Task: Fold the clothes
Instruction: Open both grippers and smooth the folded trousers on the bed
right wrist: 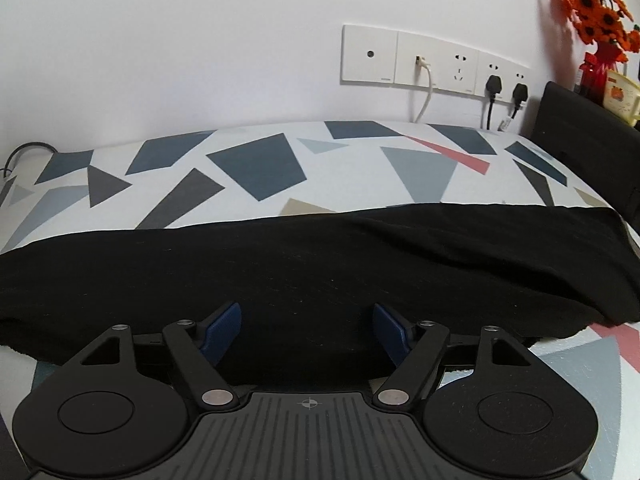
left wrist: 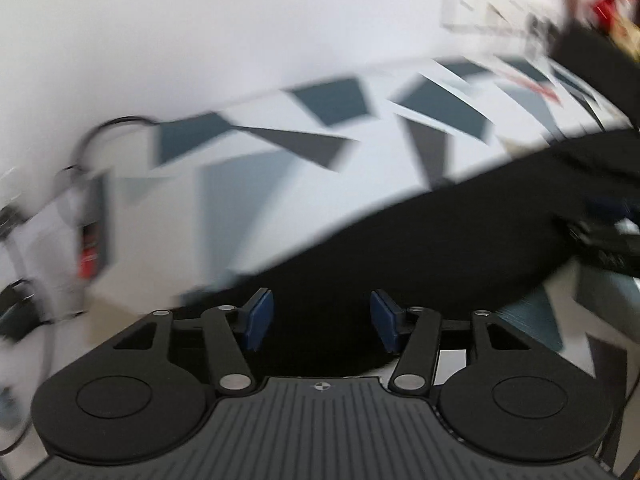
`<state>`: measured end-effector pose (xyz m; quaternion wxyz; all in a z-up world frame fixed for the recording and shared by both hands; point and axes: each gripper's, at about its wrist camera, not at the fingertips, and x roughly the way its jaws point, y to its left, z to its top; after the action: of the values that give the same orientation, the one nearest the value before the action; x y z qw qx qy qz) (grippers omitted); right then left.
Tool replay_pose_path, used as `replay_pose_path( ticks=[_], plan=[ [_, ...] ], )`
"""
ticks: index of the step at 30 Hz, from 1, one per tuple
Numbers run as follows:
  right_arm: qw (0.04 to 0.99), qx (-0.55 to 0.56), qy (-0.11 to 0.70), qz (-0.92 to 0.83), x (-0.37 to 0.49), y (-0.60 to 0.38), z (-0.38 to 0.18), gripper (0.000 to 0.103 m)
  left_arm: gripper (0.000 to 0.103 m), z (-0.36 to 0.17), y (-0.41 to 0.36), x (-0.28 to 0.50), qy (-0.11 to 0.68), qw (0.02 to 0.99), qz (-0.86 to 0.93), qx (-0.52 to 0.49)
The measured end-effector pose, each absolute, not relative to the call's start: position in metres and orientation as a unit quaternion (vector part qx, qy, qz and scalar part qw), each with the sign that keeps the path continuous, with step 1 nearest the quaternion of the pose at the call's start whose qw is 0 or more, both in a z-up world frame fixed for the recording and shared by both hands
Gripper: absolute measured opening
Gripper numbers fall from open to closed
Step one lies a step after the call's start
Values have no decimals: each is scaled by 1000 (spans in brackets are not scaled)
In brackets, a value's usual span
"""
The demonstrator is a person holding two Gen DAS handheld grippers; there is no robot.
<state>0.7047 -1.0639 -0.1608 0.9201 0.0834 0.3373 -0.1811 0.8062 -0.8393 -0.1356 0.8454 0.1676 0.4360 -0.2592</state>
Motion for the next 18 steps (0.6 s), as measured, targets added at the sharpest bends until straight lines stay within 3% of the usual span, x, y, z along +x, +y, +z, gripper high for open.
replay_pose_path(
  ticks=[1,3,6,10,12,18],
  plan=[
    [920,96,331,-185,700,-1069,-158,68,56,-141,-844,807,441,844,-255,166],
    [920,121,318,-194,692,-1080,-151,68,72,-137,-850,807,439,847,-256,154],
    [918,159,299,-207,678,-1097,-142,68,80,-131,-857,808,434,852,-260,136],
    [912,209,272,-223,661,-1119,-130,69,80,-122,-867,809,428,857,-264,112],
    [908,234,258,-231,652,-1130,-123,69,74,-117,-872,809,424,860,-266,100],
    [883,310,209,-284,603,-1189,-103,68,74,-108,-898,807,415,864,-275,78]
  ],
)
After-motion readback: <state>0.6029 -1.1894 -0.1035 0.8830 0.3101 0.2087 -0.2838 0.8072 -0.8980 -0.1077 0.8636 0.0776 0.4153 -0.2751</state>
